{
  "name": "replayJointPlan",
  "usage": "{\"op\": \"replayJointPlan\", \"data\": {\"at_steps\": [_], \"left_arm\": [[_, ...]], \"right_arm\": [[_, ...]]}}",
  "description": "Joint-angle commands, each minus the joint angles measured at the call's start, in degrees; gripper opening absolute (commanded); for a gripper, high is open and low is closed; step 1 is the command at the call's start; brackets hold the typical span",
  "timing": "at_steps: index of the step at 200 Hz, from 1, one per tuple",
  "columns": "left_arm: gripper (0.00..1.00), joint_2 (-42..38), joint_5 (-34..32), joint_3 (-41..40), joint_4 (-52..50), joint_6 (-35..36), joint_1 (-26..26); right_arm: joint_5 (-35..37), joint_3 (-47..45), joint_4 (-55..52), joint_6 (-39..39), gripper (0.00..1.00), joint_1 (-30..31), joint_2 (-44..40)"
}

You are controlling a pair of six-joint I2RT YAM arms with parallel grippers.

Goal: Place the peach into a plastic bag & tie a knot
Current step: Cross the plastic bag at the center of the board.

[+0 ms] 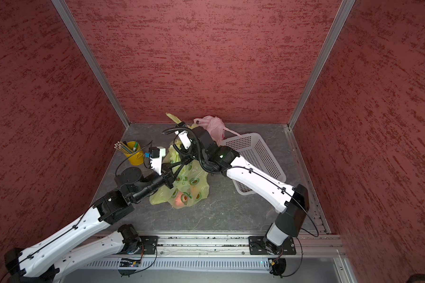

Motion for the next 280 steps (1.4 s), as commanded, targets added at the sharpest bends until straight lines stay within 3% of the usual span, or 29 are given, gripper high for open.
{"op": "replayJointPlan", "data": {"at_steps": [1,27,85,126,166,191,217,256,268,280], "left_arm": [[0.12,-2.2,5.27,0.14,5.31,-0.7,-1.75],[0.31,-3.67,5.78,0.3,4.5,0.01,-1.79],[0.71,-5.16,13.91,5.32,-4.8,3.49,-1.8],[0.78,-9.81,15.21,13.89,-20.66,5.49,-1.89],[0.79,-17.12,1.65,19.58,-31.01,9.36,-1.88],[0.84,-18.34,-8.3,20.6,-31.11,15.65,-1.87],[1.0,-15.58,-9.51,19.46,-26.68,23.86,-1.89],[1.0,-5.54,-11.76,19.47,-23.7,31.6,-0.51],[1.0,-3.49,-9.11,19.78,-23.66,31.38,2.19],[1.0,-2.47,-2.45,19.26,-23.19,29.54,6.52]], "right_arm": [[-2.88,-7.56,27.83,1.29,0.0,-2.11,-6.39],[-7.74,-11.83,35.95,-0.02,0.0,-2.16,-9.53],[-17.97,-8.03,35.07,-4.04,0.0,-3.11,-8.37],[-23.42,-3.25,30.0,-5.79,0.0,-5.25,-7.46],[-29.71,0.53,22.14,-7.0,0.0,-6.25,-5.4],[-33.03,1.68,18.82,-7.08,0.0,-6.27,-5.4],[-35.53,2.04,17.18,-6.63,0.0,-6.31,-5.41],[-37.02,2.12,15.9,-6.34,0.0,-6.27,-5.36],[-37.48,2.13,15.35,-6.31,0.0,-6.25,-5.4],[-37.53,2.06,14.73,-6.43,0.0,-6.25,-5.56]]}}
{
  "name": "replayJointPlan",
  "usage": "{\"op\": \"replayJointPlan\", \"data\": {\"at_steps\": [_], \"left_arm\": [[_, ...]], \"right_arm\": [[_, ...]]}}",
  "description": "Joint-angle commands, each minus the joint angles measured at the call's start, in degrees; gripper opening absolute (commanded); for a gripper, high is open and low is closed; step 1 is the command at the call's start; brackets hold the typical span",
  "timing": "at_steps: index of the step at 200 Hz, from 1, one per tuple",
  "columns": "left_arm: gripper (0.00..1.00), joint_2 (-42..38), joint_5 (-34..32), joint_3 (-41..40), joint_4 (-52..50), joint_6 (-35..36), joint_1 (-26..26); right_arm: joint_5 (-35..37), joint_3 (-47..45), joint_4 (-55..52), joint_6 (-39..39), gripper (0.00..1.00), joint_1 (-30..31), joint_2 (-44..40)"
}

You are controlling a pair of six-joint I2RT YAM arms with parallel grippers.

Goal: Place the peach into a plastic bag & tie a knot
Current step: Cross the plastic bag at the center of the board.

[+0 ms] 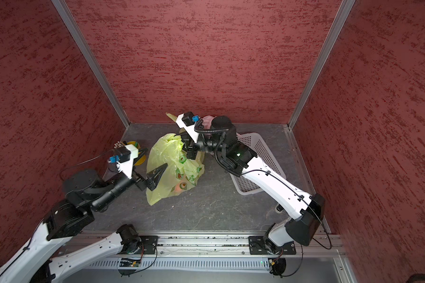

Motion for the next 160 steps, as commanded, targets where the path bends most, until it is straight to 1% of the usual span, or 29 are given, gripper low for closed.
{"op": "replayJointPlan", "data": {"at_steps": [1,11,18,23,31,42,46,50,82,99,118,127,134,140,152,160], "left_arm": [[1.0,1.92,6.74,-0.73,1.67,1.67,5.92],[0.99,2.61,12.98,-0.99,1.26,-0.78,9.94],[0.89,2.99,16.63,-1.12,0.8,-2.26,12.24],[0.77,3.1,18.74,-1.2,0.44,-2.91,13.33],[0.48,3.05,21.13,-1.53,0.03,-3.59,14.35],[0.16,2.55,22.49,-2.05,-0.43,-3.91,14.69],[0.07,2.3,22.6,-2.16,-0.58,-3.91,14.64],[0.0,2.0,22.51,-2.3,-0.81,-4.04,14.66],[0.0,-0.44,22.0,-1.95,-1.57,-4.37,14.7],[0.0,-1.59,23.14,-1.42,-1.72,-4.53,14.65],[0.0,-1.44,26.61,-0.41,-2.66,-5.19,14.64],[0.0,-1.06,28.68,-0.14,-2.92,-5.74,14.55],[0.0,-0.82,30.45,-0.39,-2.54,-6.5,14.55],[0.0,-0.65,32.56,-0.89,-1.6,-7.42,14.47],[0.0,-0.35,36.35,-2.39,1.44,-9.92,13.88],[0.0,-0.2,37.68,-3.58,3.94,-11.57,12.75]], "right_arm": [[-2.45,2.05,-1.59,-0.1,0.0,-0.24,-0.26],[-2.14,1.96,-2.03,-0.36,0.0,-0.26,-0.46],[-1.68,1.87,-2.44,-0.62,0.0,-0.26,-0.76],[-1.21,1.79,-2.87,-0.95,0.0,-0.24,-0.98],[-0.18,1.7,-3.39,-1.39,0.0,-0.26,-1.21],[2.13,1.52,-4.11,-1.82,0.0,-0.24,-1.52],[3.0,1.35,-4.18,-1.87,0.0,-0.24,-1.52],[3.88,1.19,-4.31,-1.97,0.0,-0.24,-1.52],[12.17,1.05,-5.46,-2.21,0.0,-0.25,-1.52],[15.51,1.43,-6.11,-2.16,0.04,-0.29,-1.52],[17.68,1.52,-5.67,-1.88,0.06,-0.25,-1.56],[18.45,1.52,-5.27,-1.49,0.06,-0.28,-1.58],[19.05,1.45,-4.73,-1.05,0.02,-0.24,-1.52],[19.52,1.43,-4.21,-0.69,0.0,-0.25,-1.52],[21.09,1.41,-3.21,0.21,0.0,-0.23,-1.31],[22.62,1.51,-2.48,0.87,0.0,-0.23,-1.05]]}}
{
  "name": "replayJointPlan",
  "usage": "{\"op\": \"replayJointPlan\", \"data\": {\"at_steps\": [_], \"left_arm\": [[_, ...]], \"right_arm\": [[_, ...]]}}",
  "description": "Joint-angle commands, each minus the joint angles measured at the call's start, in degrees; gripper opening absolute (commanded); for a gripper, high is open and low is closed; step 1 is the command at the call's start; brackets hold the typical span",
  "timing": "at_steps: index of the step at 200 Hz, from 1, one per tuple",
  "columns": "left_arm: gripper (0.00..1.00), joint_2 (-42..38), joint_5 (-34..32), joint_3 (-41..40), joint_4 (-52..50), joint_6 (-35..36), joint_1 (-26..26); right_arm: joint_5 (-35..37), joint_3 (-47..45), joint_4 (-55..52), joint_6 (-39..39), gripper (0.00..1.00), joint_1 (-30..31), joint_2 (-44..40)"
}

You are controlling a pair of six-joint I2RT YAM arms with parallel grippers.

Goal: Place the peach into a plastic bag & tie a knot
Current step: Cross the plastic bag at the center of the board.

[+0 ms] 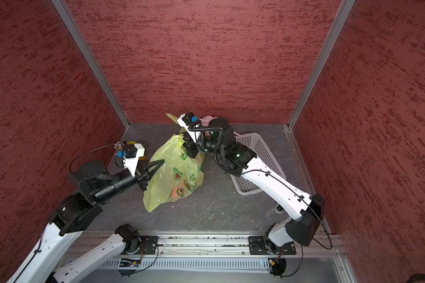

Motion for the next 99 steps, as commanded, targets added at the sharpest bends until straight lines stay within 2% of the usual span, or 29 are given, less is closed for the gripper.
{"op": "replayJointPlan", "data": {"at_steps": [1,19,49,69,99], "left_arm": [[0.0,-0.02,9.04,-1.91,5.37,-5.21,-1.61],[0.0,0.54,7.99,-5.47,12.49,-8.0,-6.54],[0.0,4.24,0.7,-9.61,18.96,-7.53,-15.39],[0.0,5.63,-1.0,-13.35,23.85,-9.45,-16.09],[0.0,1.9,-5.56,-20.19,30.75,-11.46,-15.61]], "right_arm": [[8.33,1.51,2.9,2.13,0.0,-0.78,-0.93],[7.89,0.94,6.24,4.69,0.0,-0.76,-0.25],[0.2,0.06,13.1,10.8,0.0,-0.74,0.57],[-3.78,-2.46,19.33,15.19,0.02,-0.74,-0.88],[-6.33,-4.54,23.44,18.95,0.04,-0.78,-3.4]]}}
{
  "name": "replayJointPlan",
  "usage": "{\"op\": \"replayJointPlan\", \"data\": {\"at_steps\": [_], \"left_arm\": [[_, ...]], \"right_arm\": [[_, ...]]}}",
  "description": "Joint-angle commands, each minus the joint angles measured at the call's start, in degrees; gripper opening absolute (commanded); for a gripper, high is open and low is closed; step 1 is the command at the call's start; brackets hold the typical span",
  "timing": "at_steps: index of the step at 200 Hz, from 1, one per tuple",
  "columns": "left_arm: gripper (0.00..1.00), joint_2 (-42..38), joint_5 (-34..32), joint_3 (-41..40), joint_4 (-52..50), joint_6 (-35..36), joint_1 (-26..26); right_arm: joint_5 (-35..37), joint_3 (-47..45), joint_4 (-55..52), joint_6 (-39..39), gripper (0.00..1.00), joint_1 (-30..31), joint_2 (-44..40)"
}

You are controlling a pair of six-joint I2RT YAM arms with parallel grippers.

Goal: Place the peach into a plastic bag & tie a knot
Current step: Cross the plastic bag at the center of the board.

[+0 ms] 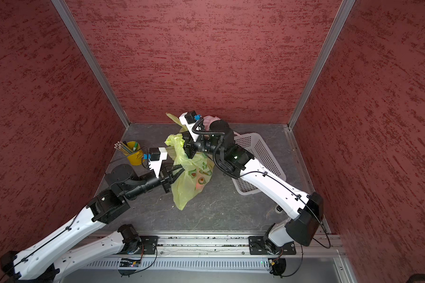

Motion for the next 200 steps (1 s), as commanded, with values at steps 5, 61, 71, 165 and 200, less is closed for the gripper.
{"op": "replayJointPlan", "data": {"at_steps": [5,61,71,165,200], "left_arm": [[0.0,-2.93,0.13,-5.31,3.32,-2.74,-1.03],[0.0,-6.75,-2.08,-6.9,3.05,-4.41,0.91],[0.01,-6.2,-2.45,-6.15,1.85,-4.66,1.16],[0.0,-2.26,-2.22,-9.75,-3.98,-11.6,8.59],[0.09,-2.61,-0.82,-8.18,-6.81,-11.42,10.1]], "right_arm": [[-1.25,0.25,12.45,6.66,0.03,-0.86,-3.45],[-11.4,0.06,17.97,14.58,0.0,-0.93,0.17],[-12.62,-0.78,19.27,15.25,0.0,-0.98,0.33],[-21.62,-6.73,37.41,30.4,0.0,-6.08,-0.39],[-21.54,-8.47,37.11,29.59,0.0,-7.08,-0.66]]}}
